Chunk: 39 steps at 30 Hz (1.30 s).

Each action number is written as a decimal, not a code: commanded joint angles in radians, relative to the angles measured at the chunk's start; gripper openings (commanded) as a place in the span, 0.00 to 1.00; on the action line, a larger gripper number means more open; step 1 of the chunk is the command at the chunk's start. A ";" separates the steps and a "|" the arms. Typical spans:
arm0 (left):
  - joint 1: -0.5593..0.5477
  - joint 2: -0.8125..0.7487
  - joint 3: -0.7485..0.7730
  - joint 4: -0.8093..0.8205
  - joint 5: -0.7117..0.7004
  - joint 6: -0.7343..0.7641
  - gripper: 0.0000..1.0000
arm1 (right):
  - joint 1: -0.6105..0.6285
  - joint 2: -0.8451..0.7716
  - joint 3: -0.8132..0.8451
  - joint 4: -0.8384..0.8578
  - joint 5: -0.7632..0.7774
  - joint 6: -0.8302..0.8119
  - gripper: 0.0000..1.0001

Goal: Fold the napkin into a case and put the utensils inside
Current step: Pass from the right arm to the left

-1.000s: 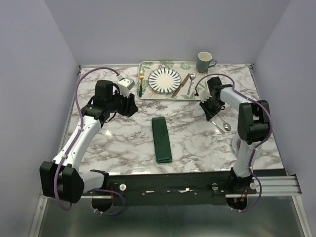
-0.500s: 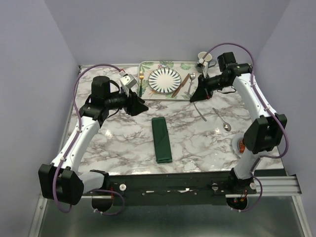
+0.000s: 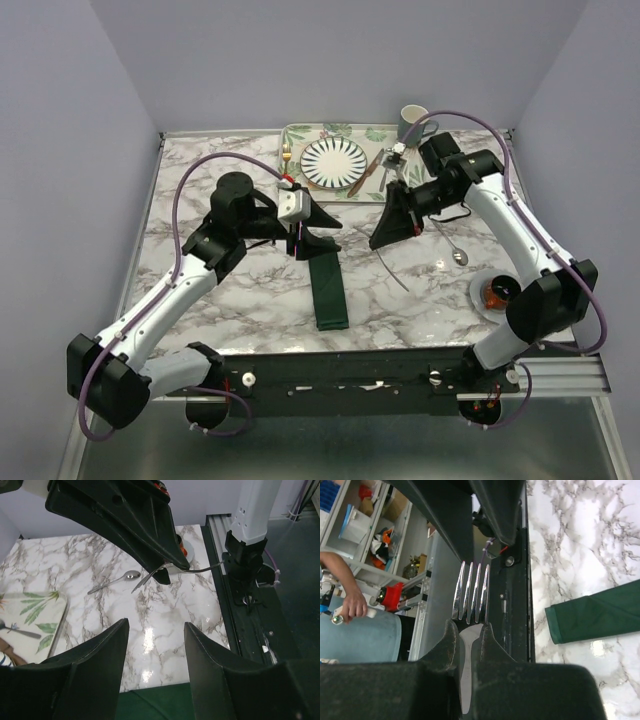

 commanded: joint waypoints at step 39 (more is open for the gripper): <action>-0.125 0.125 0.180 -0.567 -0.147 0.057 0.00 | 0.128 -0.249 -0.183 0.061 0.413 -0.088 0.76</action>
